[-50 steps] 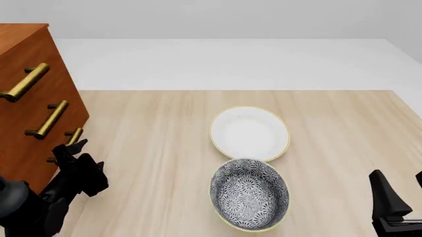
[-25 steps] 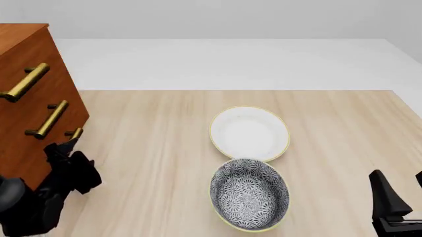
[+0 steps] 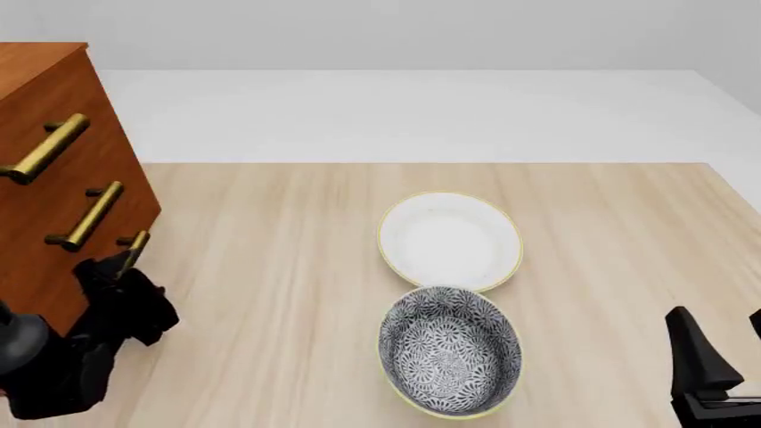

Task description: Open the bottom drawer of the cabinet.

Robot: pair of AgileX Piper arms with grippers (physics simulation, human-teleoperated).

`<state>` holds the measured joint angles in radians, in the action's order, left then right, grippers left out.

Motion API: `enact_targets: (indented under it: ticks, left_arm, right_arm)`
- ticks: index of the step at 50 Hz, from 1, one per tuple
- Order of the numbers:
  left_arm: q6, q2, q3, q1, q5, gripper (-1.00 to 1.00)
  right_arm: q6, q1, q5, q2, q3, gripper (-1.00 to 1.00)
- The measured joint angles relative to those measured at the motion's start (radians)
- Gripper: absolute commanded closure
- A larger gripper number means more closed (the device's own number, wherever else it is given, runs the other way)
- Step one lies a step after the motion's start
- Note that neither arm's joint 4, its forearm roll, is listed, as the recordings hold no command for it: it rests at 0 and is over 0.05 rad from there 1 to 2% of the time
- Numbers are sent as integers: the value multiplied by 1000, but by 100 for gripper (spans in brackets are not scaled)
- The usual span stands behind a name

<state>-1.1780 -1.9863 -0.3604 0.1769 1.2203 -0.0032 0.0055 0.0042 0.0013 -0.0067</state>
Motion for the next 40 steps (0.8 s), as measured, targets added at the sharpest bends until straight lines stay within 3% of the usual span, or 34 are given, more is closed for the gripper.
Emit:
enact_targets:
  ticks: [31,40]
  left_arm:
    - [173,-29,-31,46,0,-100]
    - [186,-32,-36,51,0,-100]
  right_arm:
    - [0,0,0,0,0,-100]
    - [0,0,0,0,0,-100]
